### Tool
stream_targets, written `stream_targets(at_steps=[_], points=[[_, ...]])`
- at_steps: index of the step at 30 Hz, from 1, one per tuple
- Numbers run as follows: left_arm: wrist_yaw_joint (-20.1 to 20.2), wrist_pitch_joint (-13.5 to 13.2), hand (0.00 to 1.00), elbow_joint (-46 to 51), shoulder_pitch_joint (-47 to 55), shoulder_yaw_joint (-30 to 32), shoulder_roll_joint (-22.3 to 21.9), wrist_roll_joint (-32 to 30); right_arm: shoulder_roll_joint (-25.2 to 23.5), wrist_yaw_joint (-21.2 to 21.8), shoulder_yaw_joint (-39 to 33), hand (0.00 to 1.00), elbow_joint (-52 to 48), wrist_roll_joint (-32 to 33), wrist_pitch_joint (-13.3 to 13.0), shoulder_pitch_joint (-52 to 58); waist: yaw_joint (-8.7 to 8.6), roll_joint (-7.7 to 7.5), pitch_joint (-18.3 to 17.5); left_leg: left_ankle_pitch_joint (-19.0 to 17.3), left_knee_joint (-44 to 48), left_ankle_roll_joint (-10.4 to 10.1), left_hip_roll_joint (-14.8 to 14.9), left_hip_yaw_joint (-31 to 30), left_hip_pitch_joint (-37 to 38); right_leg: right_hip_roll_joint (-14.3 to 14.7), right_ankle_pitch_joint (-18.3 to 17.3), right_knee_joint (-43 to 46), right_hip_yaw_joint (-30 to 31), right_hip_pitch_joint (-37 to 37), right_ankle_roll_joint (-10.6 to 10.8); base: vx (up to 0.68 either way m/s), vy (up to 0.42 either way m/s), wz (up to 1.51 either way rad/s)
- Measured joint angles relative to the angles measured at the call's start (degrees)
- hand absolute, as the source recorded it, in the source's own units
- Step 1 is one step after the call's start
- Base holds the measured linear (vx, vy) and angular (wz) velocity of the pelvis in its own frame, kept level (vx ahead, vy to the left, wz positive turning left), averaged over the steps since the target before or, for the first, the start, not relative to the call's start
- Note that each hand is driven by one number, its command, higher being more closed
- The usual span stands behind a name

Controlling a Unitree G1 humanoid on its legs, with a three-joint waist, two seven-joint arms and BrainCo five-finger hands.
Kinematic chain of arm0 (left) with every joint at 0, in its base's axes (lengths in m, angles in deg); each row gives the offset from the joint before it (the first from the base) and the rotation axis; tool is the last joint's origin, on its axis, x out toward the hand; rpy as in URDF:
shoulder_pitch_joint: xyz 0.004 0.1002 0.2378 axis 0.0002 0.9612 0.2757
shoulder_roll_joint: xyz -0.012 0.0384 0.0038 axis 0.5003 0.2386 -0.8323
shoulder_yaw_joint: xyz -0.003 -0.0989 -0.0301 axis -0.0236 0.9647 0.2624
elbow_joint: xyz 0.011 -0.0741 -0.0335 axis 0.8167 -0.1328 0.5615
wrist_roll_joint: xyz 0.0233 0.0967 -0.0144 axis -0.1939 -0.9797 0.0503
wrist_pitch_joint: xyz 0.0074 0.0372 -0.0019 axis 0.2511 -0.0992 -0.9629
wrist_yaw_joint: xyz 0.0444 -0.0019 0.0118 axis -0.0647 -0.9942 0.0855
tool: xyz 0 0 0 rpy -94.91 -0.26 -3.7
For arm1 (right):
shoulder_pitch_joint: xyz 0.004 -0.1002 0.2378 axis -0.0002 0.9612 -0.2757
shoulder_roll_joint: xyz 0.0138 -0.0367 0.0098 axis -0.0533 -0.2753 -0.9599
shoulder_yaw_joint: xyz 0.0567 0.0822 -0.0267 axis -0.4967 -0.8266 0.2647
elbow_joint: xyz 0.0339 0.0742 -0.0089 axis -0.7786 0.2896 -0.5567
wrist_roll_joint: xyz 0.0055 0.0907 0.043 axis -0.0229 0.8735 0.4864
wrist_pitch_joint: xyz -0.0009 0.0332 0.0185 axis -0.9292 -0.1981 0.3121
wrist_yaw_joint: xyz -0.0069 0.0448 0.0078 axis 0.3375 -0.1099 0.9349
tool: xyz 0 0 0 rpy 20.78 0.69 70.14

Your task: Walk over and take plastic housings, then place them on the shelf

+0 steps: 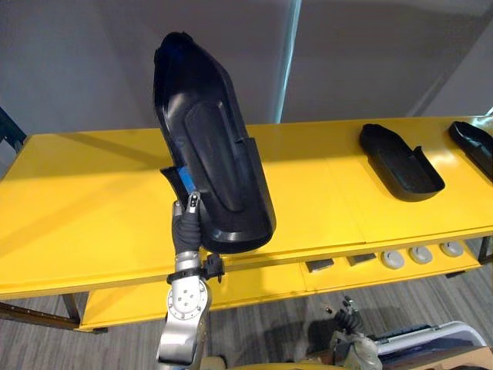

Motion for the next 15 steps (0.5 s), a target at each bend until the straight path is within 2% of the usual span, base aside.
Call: stream_targets(at_steps=[1,2,5,7,9,12,15], points=[[-0.07,0.52,1.0,-2.28,-1.41,0.61,0.56,-1.0,0.13,0.52,-0.04,0.0,1.64,-0.61,-0.01,0.09,-0.2,0.09,-0.13,1.15,-1.29,-0.35,0.05,0.0,0.2,0.29,0.76,-1.18,0.22,0.02,-0.28,-0.05,-0.043,-0.12],[-0.17,0.76,1.0,-3.5,-2.3,1.01,1.37,-1.04,0.23,0.66,-0.13,0.0,2.31,-0.81,0.09,-0.02,-0.33,0.24,-0.16,1.65,-2.04,0.17,0.12,0.08,0.38,0.48,1.24,-1.85,0.22,0.12,-0.18,-0.09,-0.05,-0.11],[-1.06,2.0,1.0,-10.62,-6.95,4.16,3.32,-1.02,0.35,0.92,-0.16,0.0,4.39,-1.23,0.23,-0.36,-1.82,1.36,-0.7,3.26,-6.35,0.75,1.09,0.19,2.06,2.32,4.28,-6.06,0.6,1.16,-0.42,-0.1,-0.022,-0.14],[-1.5,2.78,1.0,-13.09,-8.77,6.73,4.43,-0.96,0.53,0.99,-0.19,0.0,4.62,-2.06,0.3,-0.42,-3.16,1.41,-0.73,4.33,-7.61,0.82,1.21,0.61,2.34,2.92,6.25,-8.35,1.41,1.47,-0.48,-0.15,-0.001,-0.22],[-2.84,3.43,1.0,-16.67,-11.91,8.88,5.5,-1.13,1.0,1.05,-0.42,0.0,4.62,-2.82,0.34,-0.37,-3.29,1.45,-0.7,5.11,-8.49,0.95,1.19,1.73,2.02,3.42,9.22,-12.16,2.62,1.83,-0.41,-0.17,0.022,-0.26],[-5.34,4.46,1.0,-20.26,-14.96,10.94,6.23,-2.46,1.27,1.68,-0.3,0.0,4.93,-3.1,0.35,-0.08,-3.5,1.5,-0.68,6.2,-10.29,0.69,1.01,2.8,2.03,3.74,11.72,-15.19,3.7,1.77,-0.49,-0.16,0.01,-0.22],[-7.45,5.67,1.0,-23.18,-17.21,12.55,6.95,-3.24,1.37,1.99,0.08,0.0,4.99,-3.22,0.36,-0.1,-4.48,1.51,-0.69,7.15,-12.33,0.39,0.96,3.09,1.99,4.01,12.46,-16.95,4.03,1.33,-0.26,-0.15,-0.017,-0.09]])
